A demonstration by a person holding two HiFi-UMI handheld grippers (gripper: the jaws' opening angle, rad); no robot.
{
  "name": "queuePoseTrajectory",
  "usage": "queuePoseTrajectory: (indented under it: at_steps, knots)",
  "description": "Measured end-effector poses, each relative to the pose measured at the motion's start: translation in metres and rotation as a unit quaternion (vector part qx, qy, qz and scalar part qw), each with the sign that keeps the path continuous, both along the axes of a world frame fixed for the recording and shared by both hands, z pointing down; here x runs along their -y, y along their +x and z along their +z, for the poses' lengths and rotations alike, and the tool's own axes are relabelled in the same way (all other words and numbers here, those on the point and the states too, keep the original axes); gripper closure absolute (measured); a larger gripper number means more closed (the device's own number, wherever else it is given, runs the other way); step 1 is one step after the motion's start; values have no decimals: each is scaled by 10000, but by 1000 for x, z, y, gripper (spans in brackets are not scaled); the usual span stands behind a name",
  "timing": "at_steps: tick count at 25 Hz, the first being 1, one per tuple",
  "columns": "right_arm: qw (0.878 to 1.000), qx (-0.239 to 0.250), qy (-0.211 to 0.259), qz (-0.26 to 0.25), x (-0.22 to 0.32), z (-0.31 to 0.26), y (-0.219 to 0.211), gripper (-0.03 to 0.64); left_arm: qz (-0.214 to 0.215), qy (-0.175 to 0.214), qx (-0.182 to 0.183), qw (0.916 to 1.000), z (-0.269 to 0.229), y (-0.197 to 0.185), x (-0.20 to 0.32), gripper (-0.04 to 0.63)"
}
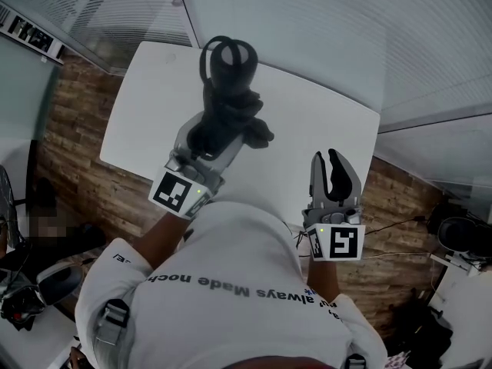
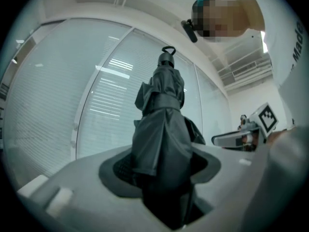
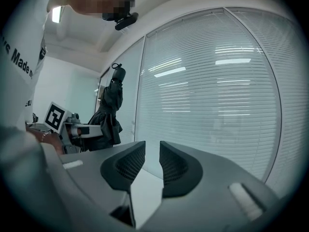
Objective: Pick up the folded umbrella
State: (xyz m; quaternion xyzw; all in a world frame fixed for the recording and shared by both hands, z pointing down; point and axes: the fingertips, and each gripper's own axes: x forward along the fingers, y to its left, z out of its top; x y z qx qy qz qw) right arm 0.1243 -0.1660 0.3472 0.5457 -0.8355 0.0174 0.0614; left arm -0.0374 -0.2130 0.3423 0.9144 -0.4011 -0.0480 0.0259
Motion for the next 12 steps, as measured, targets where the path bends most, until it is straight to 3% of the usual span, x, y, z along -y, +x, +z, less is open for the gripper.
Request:
queuePoseTrajectory:
  at_steps: [4,12]
  knots:
    - [10000,-18,13,-56,-2,-1,-3,525,-91,216,-165,9996,-14,-8,-9,350]
    - [10000,-22,32,-64,-1,-3,-2,525,-40,275,-235,9993,-21,-11,-11,347]
